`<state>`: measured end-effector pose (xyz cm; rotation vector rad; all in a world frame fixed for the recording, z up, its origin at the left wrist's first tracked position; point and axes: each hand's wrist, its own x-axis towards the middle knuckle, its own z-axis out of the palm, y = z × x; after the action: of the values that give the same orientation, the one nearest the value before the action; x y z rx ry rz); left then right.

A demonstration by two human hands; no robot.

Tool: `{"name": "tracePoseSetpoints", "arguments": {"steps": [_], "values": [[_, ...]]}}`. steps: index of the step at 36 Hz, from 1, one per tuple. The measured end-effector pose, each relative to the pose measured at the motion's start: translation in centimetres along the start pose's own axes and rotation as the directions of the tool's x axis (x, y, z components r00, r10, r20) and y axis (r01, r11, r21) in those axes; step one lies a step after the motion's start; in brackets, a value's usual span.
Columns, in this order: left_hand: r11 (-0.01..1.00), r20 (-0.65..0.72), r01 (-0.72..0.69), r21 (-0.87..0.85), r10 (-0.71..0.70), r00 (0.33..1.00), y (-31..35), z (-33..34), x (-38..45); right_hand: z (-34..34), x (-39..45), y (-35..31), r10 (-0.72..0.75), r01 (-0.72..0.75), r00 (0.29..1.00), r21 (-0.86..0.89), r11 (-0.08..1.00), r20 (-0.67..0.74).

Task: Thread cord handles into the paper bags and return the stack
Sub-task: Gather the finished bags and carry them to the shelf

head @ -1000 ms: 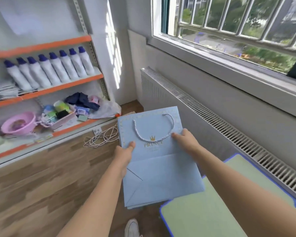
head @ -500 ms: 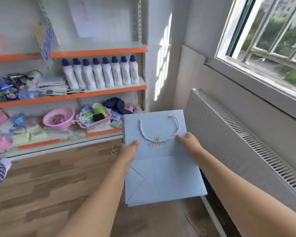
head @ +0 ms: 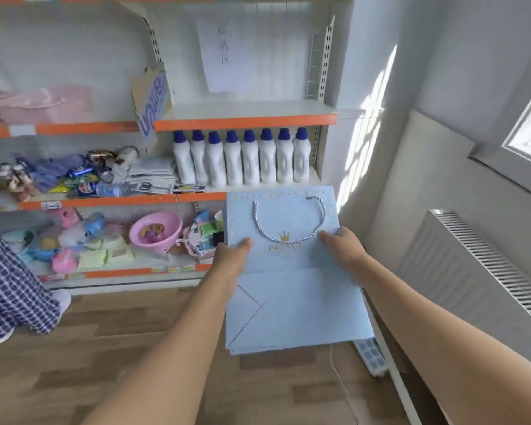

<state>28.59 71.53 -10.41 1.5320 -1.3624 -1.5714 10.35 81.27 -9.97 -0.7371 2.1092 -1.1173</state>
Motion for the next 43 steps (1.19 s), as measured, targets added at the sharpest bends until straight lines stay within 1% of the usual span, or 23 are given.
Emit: {"name": "tracePoseSetpoints", "arguments": {"steps": [5,9,14,19,23,28,31,35,38,43], "values": [[1.0,-0.042,-0.014,0.006,0.014,0.999,4.7,1.4,3.8,0.2,6.9,-3.0,-0.025,0.025,1.0,0.018,1.0,0.008],[0.999,-0.066,-0.027,0.021,0.029,0.997,8.5,1.9,7.6,0.9,11.9,-7.0,-0.066,0.065,0.997,0.055,0.996,0.029],[1.0,-0.09,0.009,0.023,-0.006,0.996,11.7,1.3,14.7,3.0,18.8,-10.9,-0.098,0.096,0.994,0.04,0.995,0.042],[1.0,-0.108,0.005,0.018,-0.003,0.994,14.9,0.3,22.2,5.3,24.8,-15.3,-0.096,0.096,0.995,0.009,0.995,0.01],[0.999,-0.089,-0.014,0.037,0.017,0.996,17.9,-0.8,28.0,7.6,29.6,-18.9,-0.098,0.099,0.995,0.044,0.994,-0.013],[0.999,-0.057,-0.045,0.008,0.046,0.997,22.7,-1.9,34.4,9.5,34.7,-23.7,-0.098,0.1,0.995,0.105,0.989,-0.025],[0.997,-0.046,-0.077,-0.003,0.077,0.996,25.3,-1.9,38.1,10.0,37.8,-26.4,-0.116,0.12,0.992,0.091,0.989,-0.045],[0.995,-0.039,-0.101,0.0,0.101,0.994,28.5,-1.3,42.0,10.1,41.9,-29.5,-0.139,0.147,0.986,0.088,0.985,-0.09],[0.992,-0.015,-0.123,0.01,0.123,0.992,31.2,-0.4,44.5,9.7,45.1,-31.6,-0.137,0.15,0.985,0.133,0.98,-0.101],[0.99,-0.016,-0.141,0.003,0.141,0.99,35.2,1.8,50.0,8.2,51.2,-34.8,-0.17,0.184,0.977,0.108,0.977,-0.125]]}}
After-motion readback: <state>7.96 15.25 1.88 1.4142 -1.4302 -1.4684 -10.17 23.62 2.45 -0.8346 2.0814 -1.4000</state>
